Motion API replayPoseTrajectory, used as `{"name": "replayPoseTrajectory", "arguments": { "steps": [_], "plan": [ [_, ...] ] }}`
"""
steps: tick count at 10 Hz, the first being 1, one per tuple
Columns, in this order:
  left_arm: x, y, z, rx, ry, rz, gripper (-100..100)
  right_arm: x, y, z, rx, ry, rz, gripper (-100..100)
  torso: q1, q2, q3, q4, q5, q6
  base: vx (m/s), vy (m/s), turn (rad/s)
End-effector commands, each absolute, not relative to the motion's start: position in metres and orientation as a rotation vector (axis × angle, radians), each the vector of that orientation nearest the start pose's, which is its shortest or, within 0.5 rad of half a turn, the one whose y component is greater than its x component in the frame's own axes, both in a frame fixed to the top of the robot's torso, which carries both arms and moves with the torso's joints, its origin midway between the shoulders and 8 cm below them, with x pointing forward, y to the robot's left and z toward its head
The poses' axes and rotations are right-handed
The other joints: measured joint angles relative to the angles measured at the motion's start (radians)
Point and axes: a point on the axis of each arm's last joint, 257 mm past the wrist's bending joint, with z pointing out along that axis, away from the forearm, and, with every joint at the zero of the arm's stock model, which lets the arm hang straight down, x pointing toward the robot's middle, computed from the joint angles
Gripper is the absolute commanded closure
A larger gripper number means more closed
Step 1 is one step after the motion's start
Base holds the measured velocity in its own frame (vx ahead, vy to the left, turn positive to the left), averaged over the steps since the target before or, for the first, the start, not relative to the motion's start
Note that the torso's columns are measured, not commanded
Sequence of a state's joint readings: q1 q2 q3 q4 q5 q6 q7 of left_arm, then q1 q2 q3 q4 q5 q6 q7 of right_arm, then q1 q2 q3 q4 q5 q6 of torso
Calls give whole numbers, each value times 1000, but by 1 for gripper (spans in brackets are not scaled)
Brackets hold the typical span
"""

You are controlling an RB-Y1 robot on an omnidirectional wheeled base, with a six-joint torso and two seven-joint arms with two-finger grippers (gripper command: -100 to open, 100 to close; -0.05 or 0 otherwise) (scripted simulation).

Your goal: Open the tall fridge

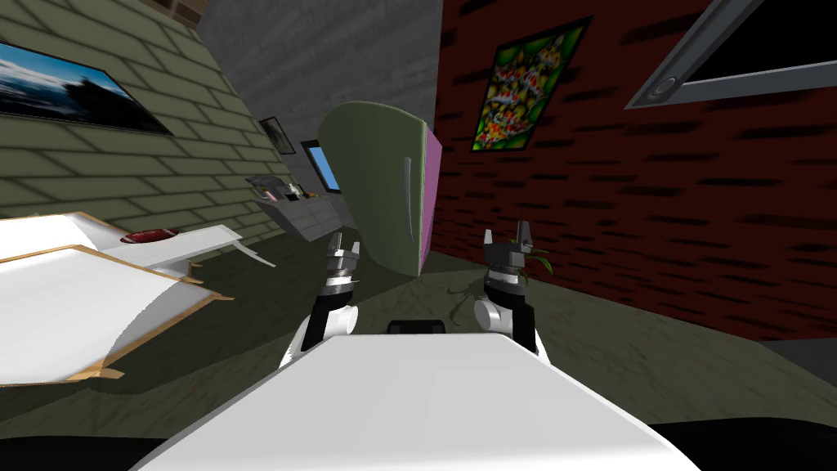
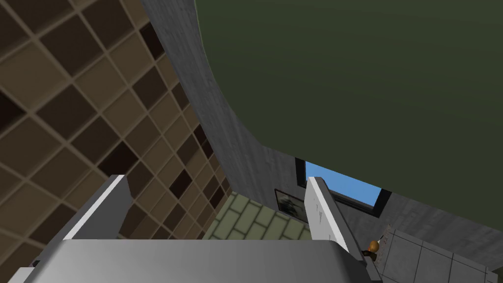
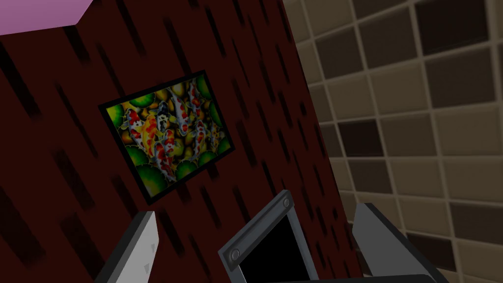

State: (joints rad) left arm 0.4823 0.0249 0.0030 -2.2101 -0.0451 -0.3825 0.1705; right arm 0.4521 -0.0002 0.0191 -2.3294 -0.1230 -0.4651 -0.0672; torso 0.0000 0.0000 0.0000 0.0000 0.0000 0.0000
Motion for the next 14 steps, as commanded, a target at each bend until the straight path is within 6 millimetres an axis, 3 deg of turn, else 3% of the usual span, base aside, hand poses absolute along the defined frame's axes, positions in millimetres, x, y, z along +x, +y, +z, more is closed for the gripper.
{"name": "replayPoseTrajectory", "arguments": {
  "steps": [1, 9, 10, 11, 14],
  "plan": [
    [377, 279, -26, -830, 722, -1384, 0, 341, -280, 55, 711, 479, 1496, 0, 0, 40, -82, 41, 0, 0, 0, 0, 0],
    [377, 279, -26, -829, 721, -1384, 0, 341, -280, 55, 710, 479, 1496, 0, 0, 618, -1234, 617, 0, 0, 0, 0, 0],
    [378, 278, -29, -808, 750, -1375, -100, 341, -280, 55, 710, 479, 1496, 0, 0, 691, -1382, 691, 0, 0, 28, -16, 13],
    [379, 278, -31, -794, 769, -1366, -100, 341, -280, 55, 711, 479, 1496, 0, -1, 724, -1452, 724, 0, 0, 46, -32, 25],
    [385, 283, -51, -752, 833, -1311, -100, 341, -280, 54, 711, 479, 1496, 0, -2, 734, -1478, 737, -1, 0, 116, -74, 50]
  ]
}}
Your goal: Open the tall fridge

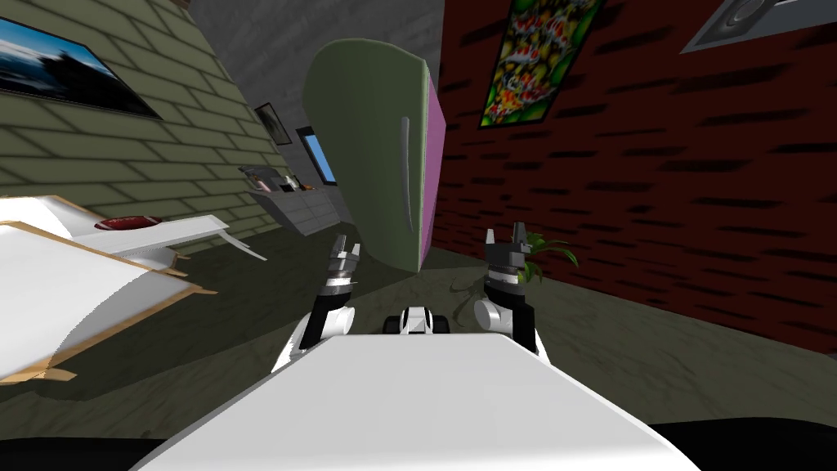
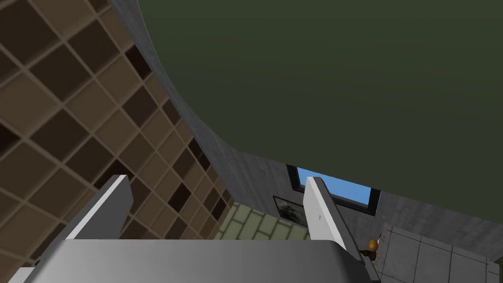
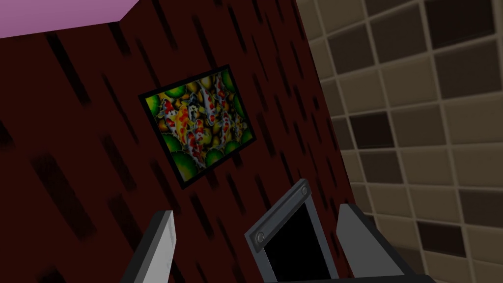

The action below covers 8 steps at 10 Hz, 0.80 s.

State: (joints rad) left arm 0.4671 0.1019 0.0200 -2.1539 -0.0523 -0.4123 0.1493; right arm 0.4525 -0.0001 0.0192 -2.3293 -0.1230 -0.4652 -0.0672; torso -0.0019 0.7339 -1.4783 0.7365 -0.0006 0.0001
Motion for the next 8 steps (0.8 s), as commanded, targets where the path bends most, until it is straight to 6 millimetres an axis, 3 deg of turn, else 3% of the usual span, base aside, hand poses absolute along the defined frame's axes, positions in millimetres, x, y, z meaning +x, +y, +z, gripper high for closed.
{"name": "replayPoseTrajectory", "arguments": {
  "steps": [1, 8],
  "plan": [
    [386, 286, -57, -745, 846, -1295, -100, 341, -280, 54, 711, 479, 1496, 0, 0, 2, 1, 1, 0, 0, 151, -110, 42],
    [396, 308, -106, -686, 936, -1158, -100, 341, -280, 54, 711, 479, 1496, 0, 0, 3, 1, 1, 0, 0, 146, -91, 56]
  ]
}}
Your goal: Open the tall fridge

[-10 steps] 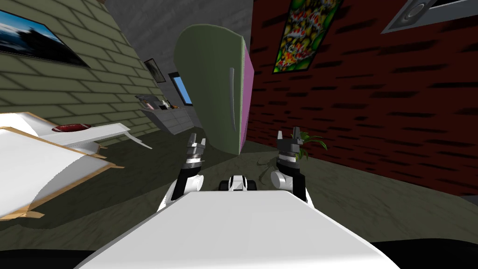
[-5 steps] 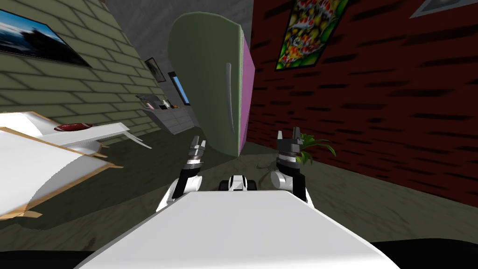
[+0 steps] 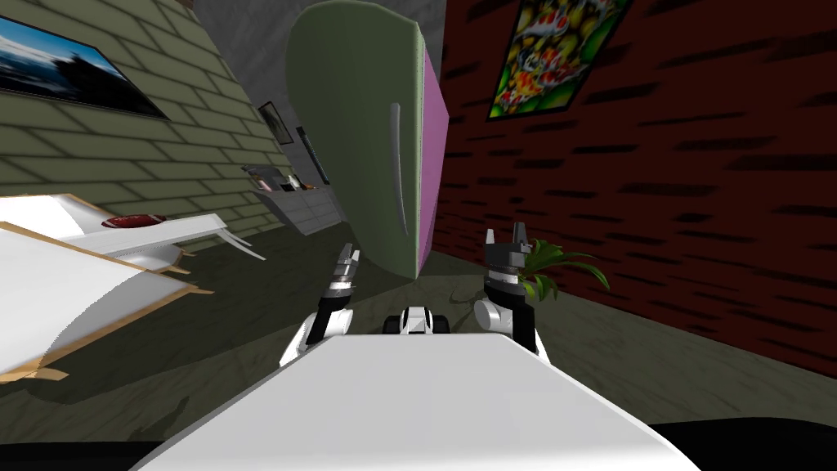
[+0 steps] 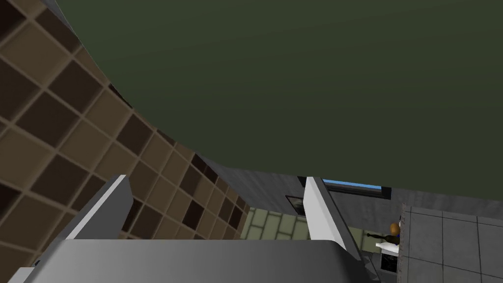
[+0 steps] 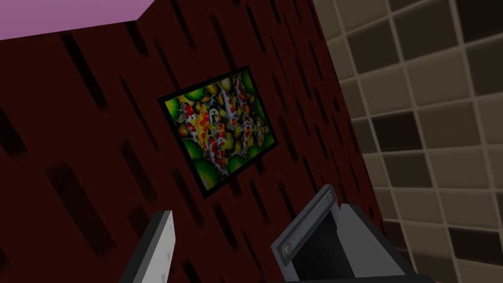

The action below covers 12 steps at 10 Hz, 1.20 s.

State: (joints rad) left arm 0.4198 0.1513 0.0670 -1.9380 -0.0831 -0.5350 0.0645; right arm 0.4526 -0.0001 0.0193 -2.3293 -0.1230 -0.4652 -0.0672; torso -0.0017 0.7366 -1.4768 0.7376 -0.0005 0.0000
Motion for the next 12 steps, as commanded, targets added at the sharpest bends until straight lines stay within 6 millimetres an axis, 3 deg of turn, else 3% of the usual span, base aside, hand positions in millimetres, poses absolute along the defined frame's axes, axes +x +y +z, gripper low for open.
{"name": "replayPoseTrajectory", "arguments": {
  "steps": [1, 12],
  "plan": [
    [397, 312, -113, -678, 948, -1138, -100, 341, -280, 54, 711, 479, 1496, 0, 0, 0, 0, 0, 0, 0, 166, -110, 69],
    [398, 353, -188, -616, 1048, -934, -100, 341, -280, 54, 711, 479, 1496, 0, 2, 0, 0, 0, 1, 0, 149, -111, 59]
  ]
}}
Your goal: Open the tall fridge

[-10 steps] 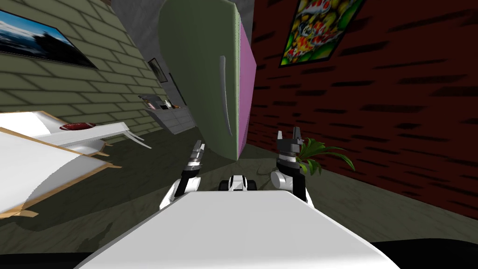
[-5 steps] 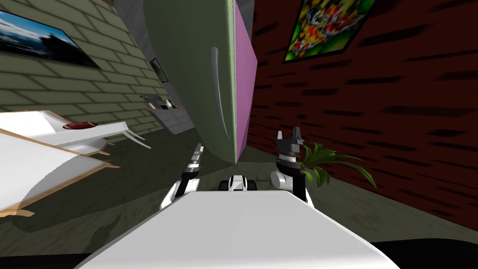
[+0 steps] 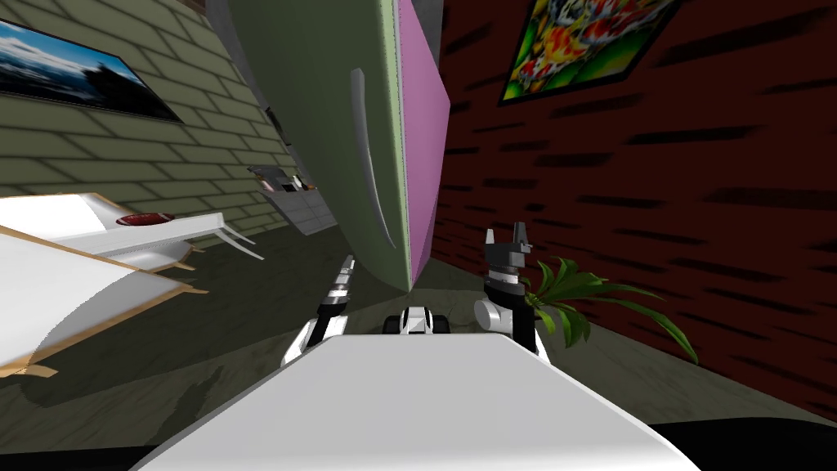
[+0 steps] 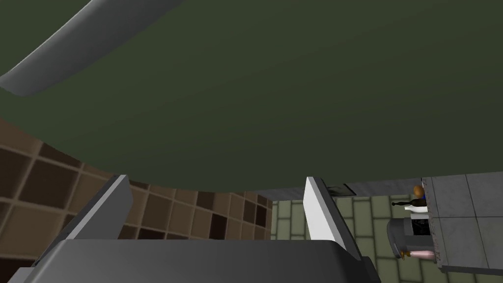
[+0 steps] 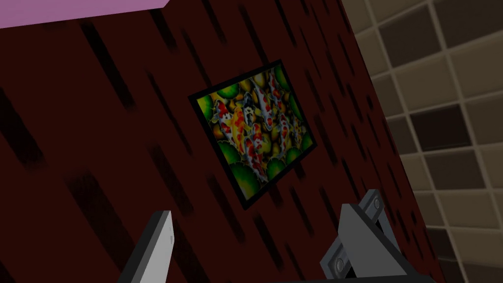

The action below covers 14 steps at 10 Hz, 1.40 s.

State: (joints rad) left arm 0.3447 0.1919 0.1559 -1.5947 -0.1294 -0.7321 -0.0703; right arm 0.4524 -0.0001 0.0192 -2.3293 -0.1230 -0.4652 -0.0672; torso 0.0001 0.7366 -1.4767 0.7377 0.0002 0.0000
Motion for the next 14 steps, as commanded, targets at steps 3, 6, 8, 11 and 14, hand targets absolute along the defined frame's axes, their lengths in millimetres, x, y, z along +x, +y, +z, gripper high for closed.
{"name": "replayPoseTrajectory", "arguments": {
  "steps": [3, 6, 8, 11, 14],
  "plan": [
    [396, 360, -204, -611, 1065, -897, -100, 341, -280, 55, 711, 479, 1496, 0, 0, 5, 3, 1, 0, 0, 103, -83, 45],
    [393, 367, -221, -612, 1083, -861, -100, 341, -280, 55, 711, 479, 1496, 0, 0, 2, 1, 0, 0, 0, 105, -103, 43],
    [390, 372, -236, -613, 1096, -830, -100, 341, -280, 55, 711, 479, 1496, 0, -1, -1, -1, 0, -1, 0, 145, -141, 60],
    [384, 375, -257, -624, 1109, -792, -100, 341, -280, 55, 711, 479, 1496, 0, 3, 0, 0, 0, 1, 0, 166, -110, 60],
    [378, 371, -278, -654, 1109, -773, -100, 341, -280, 55, 711, 479, 1496, 0, -1, 4, 2, 1, -1, 0, 121, -121, 56]
  ]
}}
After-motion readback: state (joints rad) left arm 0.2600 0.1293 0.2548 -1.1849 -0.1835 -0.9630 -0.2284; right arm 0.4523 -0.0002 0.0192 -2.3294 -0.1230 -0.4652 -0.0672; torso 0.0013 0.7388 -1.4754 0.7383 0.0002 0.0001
